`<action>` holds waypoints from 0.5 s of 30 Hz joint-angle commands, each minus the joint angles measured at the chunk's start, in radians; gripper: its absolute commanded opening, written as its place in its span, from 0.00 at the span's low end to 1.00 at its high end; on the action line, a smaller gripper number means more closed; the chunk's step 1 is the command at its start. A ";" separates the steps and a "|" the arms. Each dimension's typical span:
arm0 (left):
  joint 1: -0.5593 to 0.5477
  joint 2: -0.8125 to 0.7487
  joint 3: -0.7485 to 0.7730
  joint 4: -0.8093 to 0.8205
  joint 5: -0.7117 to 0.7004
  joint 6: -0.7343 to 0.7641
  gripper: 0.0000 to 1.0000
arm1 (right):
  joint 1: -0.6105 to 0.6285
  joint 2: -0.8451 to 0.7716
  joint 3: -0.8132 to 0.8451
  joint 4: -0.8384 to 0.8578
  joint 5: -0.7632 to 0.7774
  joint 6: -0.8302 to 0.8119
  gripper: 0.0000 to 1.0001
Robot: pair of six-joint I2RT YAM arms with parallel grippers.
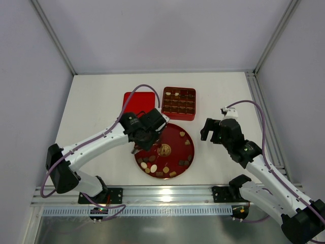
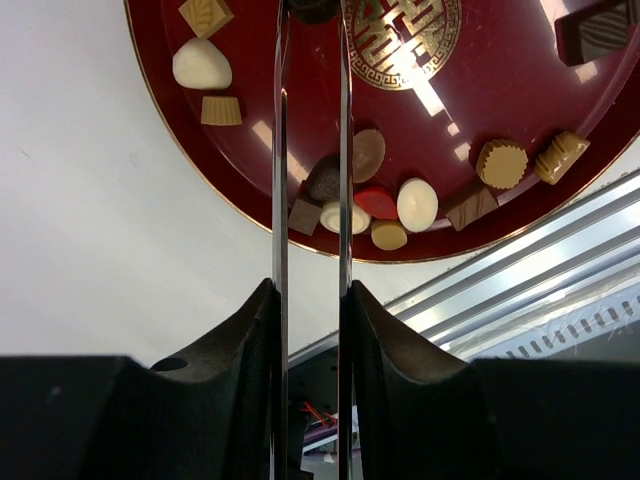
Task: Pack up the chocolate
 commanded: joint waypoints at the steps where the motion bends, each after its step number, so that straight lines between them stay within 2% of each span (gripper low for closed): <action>1: 0.016 -0.034 0.056 0.041 -0.014 0.000 0.32 | -0.002 -0.012 0.009 0.029 0.021 0.001 1.00; 15: 0.079 0.007 0.154 0.110 -0.028 0.004 0.32 | -0.003 -0.005 0.013 0.034 0.029 -0.005 1.00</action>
